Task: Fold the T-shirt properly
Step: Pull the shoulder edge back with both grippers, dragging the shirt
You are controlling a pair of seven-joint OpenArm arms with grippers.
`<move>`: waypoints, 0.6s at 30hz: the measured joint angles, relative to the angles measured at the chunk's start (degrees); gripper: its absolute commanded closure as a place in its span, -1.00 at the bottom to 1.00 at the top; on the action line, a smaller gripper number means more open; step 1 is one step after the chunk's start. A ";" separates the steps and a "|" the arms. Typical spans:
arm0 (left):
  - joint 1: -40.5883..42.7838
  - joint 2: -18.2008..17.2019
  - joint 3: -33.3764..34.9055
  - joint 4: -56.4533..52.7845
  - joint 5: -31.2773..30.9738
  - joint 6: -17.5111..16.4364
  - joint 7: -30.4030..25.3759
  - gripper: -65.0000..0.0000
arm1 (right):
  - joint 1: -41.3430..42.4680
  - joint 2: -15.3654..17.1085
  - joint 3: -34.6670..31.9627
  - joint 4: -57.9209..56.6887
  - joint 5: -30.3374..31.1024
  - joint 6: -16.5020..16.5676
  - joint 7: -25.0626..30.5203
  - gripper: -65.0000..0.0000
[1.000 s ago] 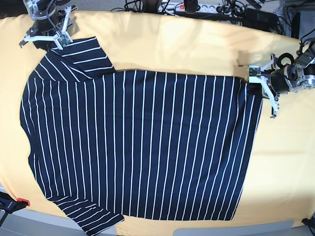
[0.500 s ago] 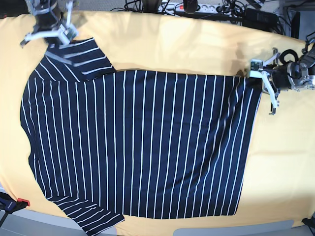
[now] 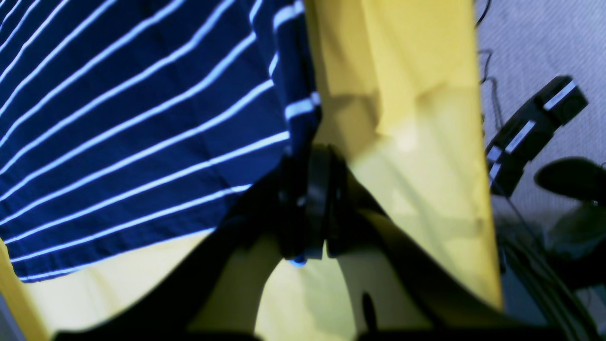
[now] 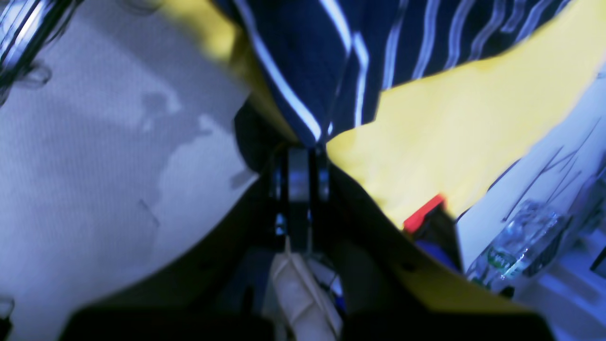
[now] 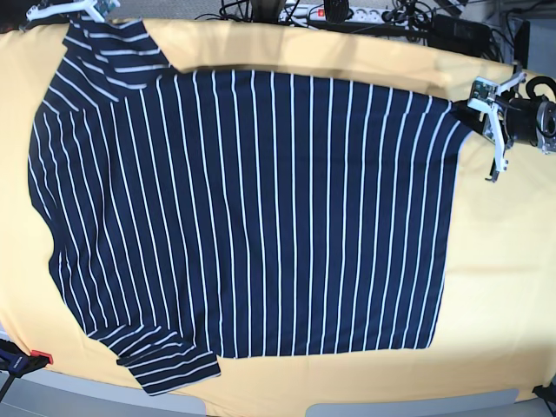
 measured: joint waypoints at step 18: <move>12.26 -3.17 -0.24 4.81 10.47 0.04 -2.69 1.00 | 0.22 -0.04 -0.07 0.09 5.18 -0.68 -7.56 1.00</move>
